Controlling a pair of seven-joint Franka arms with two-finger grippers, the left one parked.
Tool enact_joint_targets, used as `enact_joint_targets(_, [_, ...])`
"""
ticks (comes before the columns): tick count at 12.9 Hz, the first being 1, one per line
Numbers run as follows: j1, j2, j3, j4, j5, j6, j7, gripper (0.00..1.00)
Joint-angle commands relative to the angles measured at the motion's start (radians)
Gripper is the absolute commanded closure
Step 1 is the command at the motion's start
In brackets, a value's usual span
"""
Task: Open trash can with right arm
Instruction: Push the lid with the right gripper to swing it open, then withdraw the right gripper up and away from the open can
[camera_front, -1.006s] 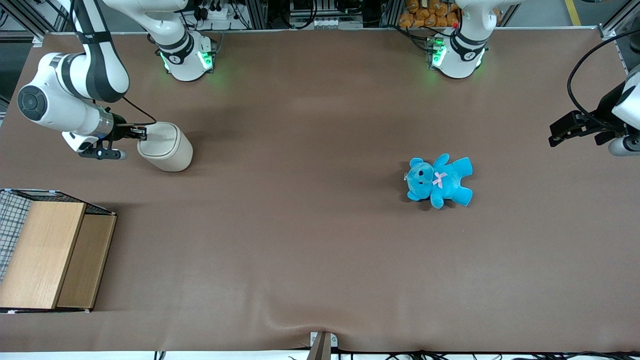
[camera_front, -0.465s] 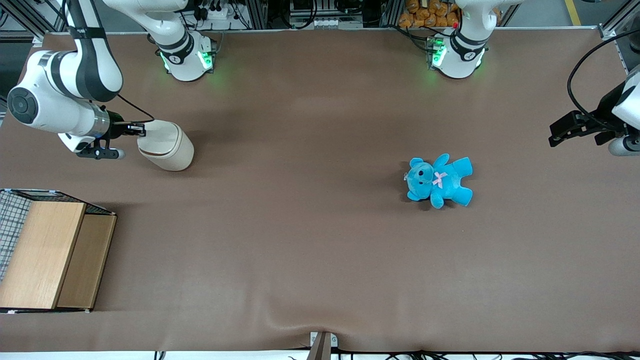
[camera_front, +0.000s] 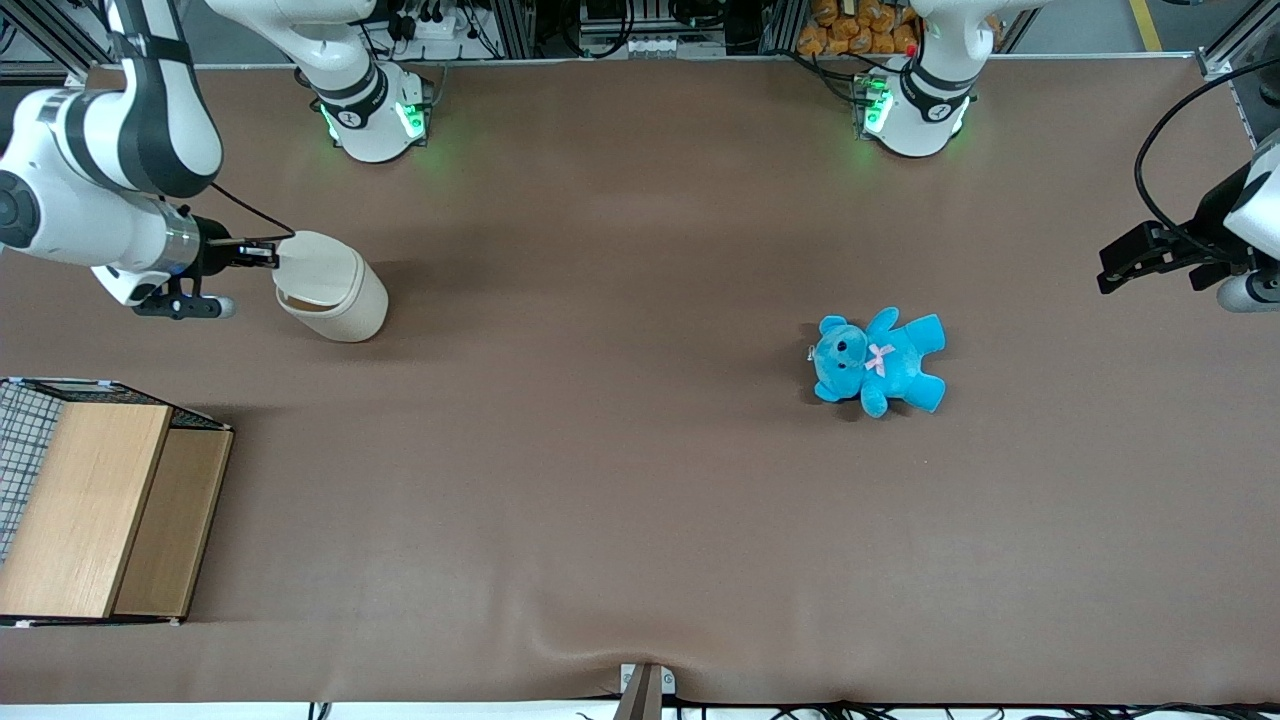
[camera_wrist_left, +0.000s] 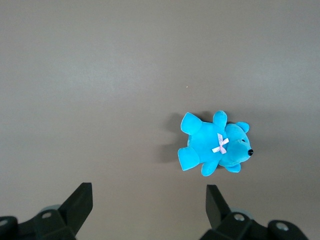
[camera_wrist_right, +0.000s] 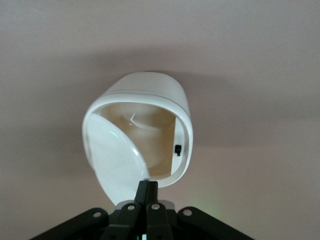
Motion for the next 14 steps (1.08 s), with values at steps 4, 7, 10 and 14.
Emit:
enact_joint_targets(4, [0.005, -0.001, 0.082, 0.166, 0.021, -0.169, 0.122, 1.0])
enact_joint_targets(7, [0.004, 0.008, 0.109, 0.241, 0.033, -0.201, 0.137, 0.14])
enact_joint_targets(10, [-0.006, 0.014, 0.107, 0.311, 0.031, -0.201, 0.128, 0.0])
enact_joint_targets(14, [-0.013, 0.16, 0.101, 0.596, 0.018, -0.314, 0.12, 0.0])
